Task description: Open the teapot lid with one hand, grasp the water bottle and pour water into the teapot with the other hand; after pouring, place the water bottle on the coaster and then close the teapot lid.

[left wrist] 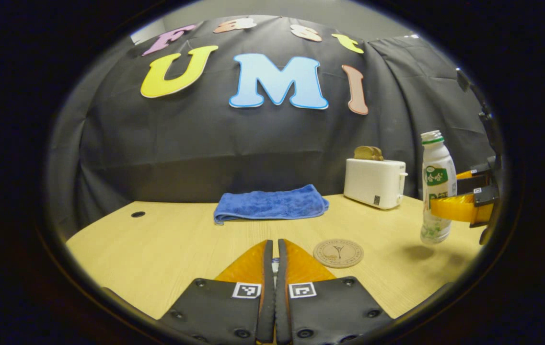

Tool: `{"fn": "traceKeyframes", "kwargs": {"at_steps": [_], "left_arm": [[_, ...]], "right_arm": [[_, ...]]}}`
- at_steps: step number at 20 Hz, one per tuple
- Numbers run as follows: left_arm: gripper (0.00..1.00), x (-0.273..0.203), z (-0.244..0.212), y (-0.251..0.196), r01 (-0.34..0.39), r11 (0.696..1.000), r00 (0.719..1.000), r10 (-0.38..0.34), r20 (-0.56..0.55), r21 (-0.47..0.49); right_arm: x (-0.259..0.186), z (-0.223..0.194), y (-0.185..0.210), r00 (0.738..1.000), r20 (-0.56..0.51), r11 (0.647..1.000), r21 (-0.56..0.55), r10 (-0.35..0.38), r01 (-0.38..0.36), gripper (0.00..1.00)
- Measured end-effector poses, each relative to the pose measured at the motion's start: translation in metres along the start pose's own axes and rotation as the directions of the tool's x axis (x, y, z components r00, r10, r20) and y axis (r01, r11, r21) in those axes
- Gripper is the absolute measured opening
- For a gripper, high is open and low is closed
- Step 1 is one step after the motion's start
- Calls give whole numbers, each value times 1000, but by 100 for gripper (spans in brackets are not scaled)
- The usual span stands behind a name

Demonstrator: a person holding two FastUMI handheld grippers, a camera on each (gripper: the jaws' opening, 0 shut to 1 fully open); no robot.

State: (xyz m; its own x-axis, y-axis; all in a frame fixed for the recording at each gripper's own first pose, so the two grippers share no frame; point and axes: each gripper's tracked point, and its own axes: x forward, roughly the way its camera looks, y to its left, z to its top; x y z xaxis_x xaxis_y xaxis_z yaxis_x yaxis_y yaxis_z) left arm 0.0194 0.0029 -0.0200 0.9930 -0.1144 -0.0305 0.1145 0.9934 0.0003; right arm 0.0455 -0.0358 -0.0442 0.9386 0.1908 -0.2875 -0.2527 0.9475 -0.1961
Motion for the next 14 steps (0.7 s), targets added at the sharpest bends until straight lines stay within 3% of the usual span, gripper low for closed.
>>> {"fn": "traceKeyframes", "kwargs": {"at_steps": [1,2,3,8,14], "left_arm": [[7,1,-1,-1,2,1000,1000,-2,-2,0],[19,2,-1,-1,3,1000,1000,-3,2,-6],[23,1,0,-2,16,1000,1000,-16,7,-25],[67,-9,2,-8,30,998,1000,-30,0,-53],[75,-48,26,7,19,998,999,-16,35,-68]], "right_arm": [[0,-1,0,1000,-2,1000,0,1,-1,73],[-1,-1,0,1000,-4,1000,0,3,-3,73],[-1,-1,0,1000,-5,1000,0,4,-4,73],[-5,-1,0,1000,-5,1000,14,3,-3,73],[-5,9,11,1000,2,1000,18,17,-17,73]]}}
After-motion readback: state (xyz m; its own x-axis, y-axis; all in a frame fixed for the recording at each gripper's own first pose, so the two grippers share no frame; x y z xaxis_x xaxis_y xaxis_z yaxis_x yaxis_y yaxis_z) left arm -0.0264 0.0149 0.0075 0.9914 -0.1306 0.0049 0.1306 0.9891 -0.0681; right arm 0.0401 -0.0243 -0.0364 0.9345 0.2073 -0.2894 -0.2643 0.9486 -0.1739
